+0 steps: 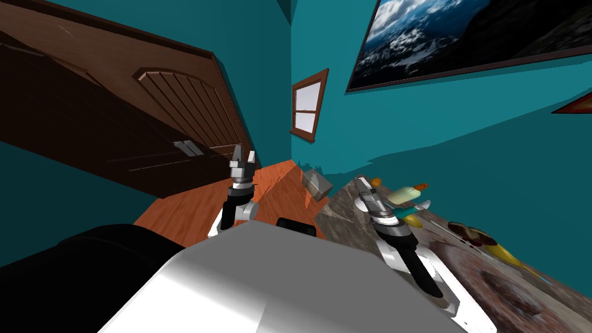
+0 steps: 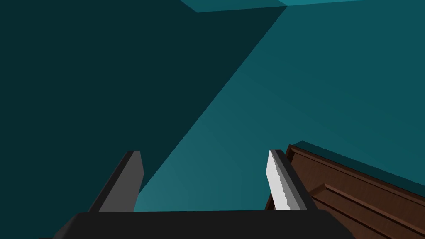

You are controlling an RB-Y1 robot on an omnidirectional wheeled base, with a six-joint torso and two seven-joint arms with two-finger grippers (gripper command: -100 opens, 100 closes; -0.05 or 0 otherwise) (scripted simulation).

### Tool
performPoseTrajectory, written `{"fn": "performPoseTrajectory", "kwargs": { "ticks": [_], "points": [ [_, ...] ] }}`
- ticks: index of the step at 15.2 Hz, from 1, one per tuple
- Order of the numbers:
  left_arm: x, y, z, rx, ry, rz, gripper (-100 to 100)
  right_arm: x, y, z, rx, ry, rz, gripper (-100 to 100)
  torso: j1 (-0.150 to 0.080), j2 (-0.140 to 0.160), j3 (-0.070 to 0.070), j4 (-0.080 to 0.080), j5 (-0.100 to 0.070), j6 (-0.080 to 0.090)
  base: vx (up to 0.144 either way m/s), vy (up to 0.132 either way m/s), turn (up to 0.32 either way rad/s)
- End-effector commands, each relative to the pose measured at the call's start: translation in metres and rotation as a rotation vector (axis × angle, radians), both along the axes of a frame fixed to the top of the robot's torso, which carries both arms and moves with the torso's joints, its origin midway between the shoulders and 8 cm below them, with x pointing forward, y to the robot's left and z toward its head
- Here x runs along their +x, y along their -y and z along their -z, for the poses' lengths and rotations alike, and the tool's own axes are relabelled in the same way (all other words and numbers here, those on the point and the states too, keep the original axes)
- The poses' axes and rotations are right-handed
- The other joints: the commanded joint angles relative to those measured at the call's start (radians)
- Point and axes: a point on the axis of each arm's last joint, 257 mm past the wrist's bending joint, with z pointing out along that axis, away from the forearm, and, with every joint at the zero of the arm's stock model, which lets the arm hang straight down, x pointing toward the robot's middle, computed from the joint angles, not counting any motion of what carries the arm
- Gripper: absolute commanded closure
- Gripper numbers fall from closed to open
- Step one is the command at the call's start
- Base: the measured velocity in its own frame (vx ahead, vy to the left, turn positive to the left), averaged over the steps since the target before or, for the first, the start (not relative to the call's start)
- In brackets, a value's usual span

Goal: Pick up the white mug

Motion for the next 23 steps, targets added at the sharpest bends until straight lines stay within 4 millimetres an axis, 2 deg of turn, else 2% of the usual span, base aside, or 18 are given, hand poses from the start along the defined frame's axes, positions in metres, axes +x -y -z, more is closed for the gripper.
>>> {"fn": "performPoseTrajectory", "kwargs": {
  "ticks": [1,2,3,5,6,8,9,11,12,14,15,16,17,19,20,22,23],
  "points": [
    [0.0,0.0,0.0,0.0,0.0,0.0,0,0.001,0.002,0.008,-0.068,-0.01,-0.01,-100,0.0,0.0,0.0,0.0,0.0,0.0,0.012,0.002,0.036],
    [0.0,0.0,0.0,0.0,0.0,0.0,0,0.001,0.001,0.008,-0.073,-0.011,-0.013,-100,0.0,0.0,0.0,0.0,0.0,0.0,0.009,0.0,0.012],
    [0.0,0.0,0.0,0.0,0.0,0.0,0,0.001,0.007,0.018,-0.139,-0.023,-0.008,-100,0.0,0.0,0.0,0.0,0.0,0.0,0.012,-0.001,0.039],
    [0.0,0.0,0.0,0.0,0.0,0.0,0,0.001,0.005,0.018,-0.16,-0.026,-0.02,-100,0.0,0.0,0.0,0.0,0.0,0.0,0.013,-0.002,0.027],
    [0.0,0.0,0.0,0.0,0.0,0.0,0,0.002,0.012,0.029,-0.228,-0.039,-0.015,-100,0.0,0.0,0.0,0.0,0.0,0.0,0.015,-0.004,0.038],
    [0.0,0.0,0.0,0.0,0.0,0.0,0,0.002,0.01,0.029,-0.25,-0.042,-0.028,-100,-0.001,0.0,0.0,0.0,0.0,0.0,0.015,-0.006,0.03],
    [0.0,0.0,0.0,0.0,0.0,0.0,0,0.002,0.018,0.04,-0.319,-0.056,-0.022,-100,-0.001,0.0,0.0,0.0,0.0,0.0,0.017,-0.008,0.043],
    [0.0,0.0,0.0,0.0,0.0,0.0,0,0.002,0.017,0.041,-0.341,-0.058,-0.036,-100,-0.001,0.0,0.0,0.0,0.0,0.0,0.015,-0.011,0.028],
    [0.0,0.0,0.0,0.0,0.0,0.0,0,0.002,0.026,0.052,-0.413,-0.073,-0.03,-100,-0.001,0.0,0.0,0.0,0.0,0.0,0.016,-0.008,0.04],
    [0.0,0.0,0.0,0.0,0.0,0.0,0,0.002,0.025,0.053,-0.435,-0.075,-0.043,-100,-0.001,0.0,0.0,0.0,0.0,0.0,0.017,-0.011,0.032],
    [0.0,0.0,0.0,0.0,0.0,0.0,0,0.002,0.036,0.064,-0.51,-0.091,-0.039,-100,-0.001,0.0,0.0,0.0,0.0,0.0,0.016,-0.017,0.051],
    [0.0,0.0,0.0,0.0,0.0,0.0,0,0.002,0.035,0.065,-0.529,-0.093,-0.051,-100,-0.001,0.0,0.0,0.0,0.0,0.0,0.018,-0.019,0.056],
    [0.0,0.0,0.0,0.0,0.0,0.0,0,0.002,0.048,0.076,-0.595,-0.109,-0.04,-100,-0.001,-0.001,0.0,0.0,0.0,0.0,0.018,-0.025,0.067],
    [0.0,0.0,0.0,0.0,0.0,0.0,0,0.002,0.046,0.076,-0.625,-0.11,-0.059,-100,-0.002,-0.001,0.0,0.0,0.0,0.0,0.02,-0.024,0.036],
    [0.0,0.0,0.0,0.0,0.0,0.0,0,0.001,0.06,0.088,-0.696,-0.128,-0.052,-100,-0.002,-0.001,0.0,0.0,0.0,0.0,0.019,-0.018,0.047],
    [0.0,0.0,0.0,0.0,0.0,0.0,0,0.002,0.059,0.088,-0.721,-0.129,-0.068,-100,-0.002,-0.001,-0.001,0.0,0.0,0.0,0.018,-0.019,0.038],
    [0.0,0.0,0.0,0.0,0.0,0.0,0,0.0,0.074,0.099,-0.8,-0.147,-0.066,-100,-0.001,-0.001,0.0,0.0,0.0,0.0,0.022,-0.021,0.051]
  ]
}}
